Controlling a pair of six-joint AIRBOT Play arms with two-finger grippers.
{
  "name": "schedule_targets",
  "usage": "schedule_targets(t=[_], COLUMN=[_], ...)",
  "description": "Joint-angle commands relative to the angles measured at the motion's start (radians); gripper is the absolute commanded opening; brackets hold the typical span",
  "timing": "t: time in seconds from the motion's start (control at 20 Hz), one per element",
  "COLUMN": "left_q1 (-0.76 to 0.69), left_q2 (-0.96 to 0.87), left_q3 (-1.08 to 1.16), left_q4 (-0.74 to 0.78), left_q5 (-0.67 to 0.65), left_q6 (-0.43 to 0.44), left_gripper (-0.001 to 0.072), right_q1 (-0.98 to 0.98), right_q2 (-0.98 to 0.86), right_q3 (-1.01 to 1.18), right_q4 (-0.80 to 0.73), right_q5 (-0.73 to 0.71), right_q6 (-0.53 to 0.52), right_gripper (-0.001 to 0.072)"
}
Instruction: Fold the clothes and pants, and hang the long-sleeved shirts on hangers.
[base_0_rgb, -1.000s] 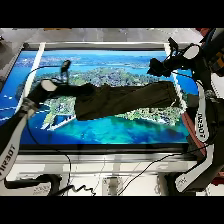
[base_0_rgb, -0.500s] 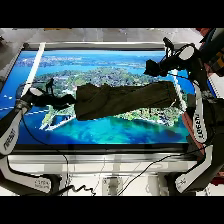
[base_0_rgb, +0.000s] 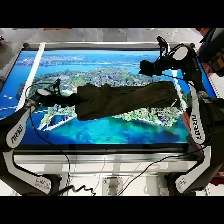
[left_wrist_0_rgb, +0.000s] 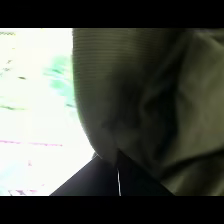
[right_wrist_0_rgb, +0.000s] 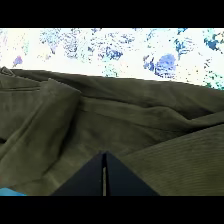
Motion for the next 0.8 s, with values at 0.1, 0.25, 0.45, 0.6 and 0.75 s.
schedule_targets(t=[0.1, 0.25, 0.45, 0.6, 0.75], left_q1=[-0.017, -0.068, -0.196, -0.284, -0.298], left_q2=[0.102, 0.192, 0.313, 0.36, 0.37], left_q3=[0.291, 0.44, 0.52, 0.52, 0.52], left_q4=[0.4, 0.514, 0.672, 0.825, 0.915], left_q5=[-0.369, -0.507, -0.517, -0.516, -0.516], left_q6=[-0.125, -0.18, -0.266, -0.276, -0.315], left_gripper=[0.0017, 0.0017, 0.0017, 0.0017, 0.0018], right_q1=[0.008, 0.037, 0.108, 0.179, 0.25], right_q2=[0.0, 0.0, 0.0, 0.0, 0.0], right_q3=[0.0, 0.0, 0.0, 0.0, 0.0], right_q4=[-0.001, 0.0, 0.0, 0.0, 0.0], right_q5=[0.006, 0.006, 0.006, -0.016, -0.056], right_q6=[-0.002, -0.001, -0.001, -0.001, -0.001], right_gripper=[0.0026, 0.0025, 0.0026, 0.0025, 0.0025])
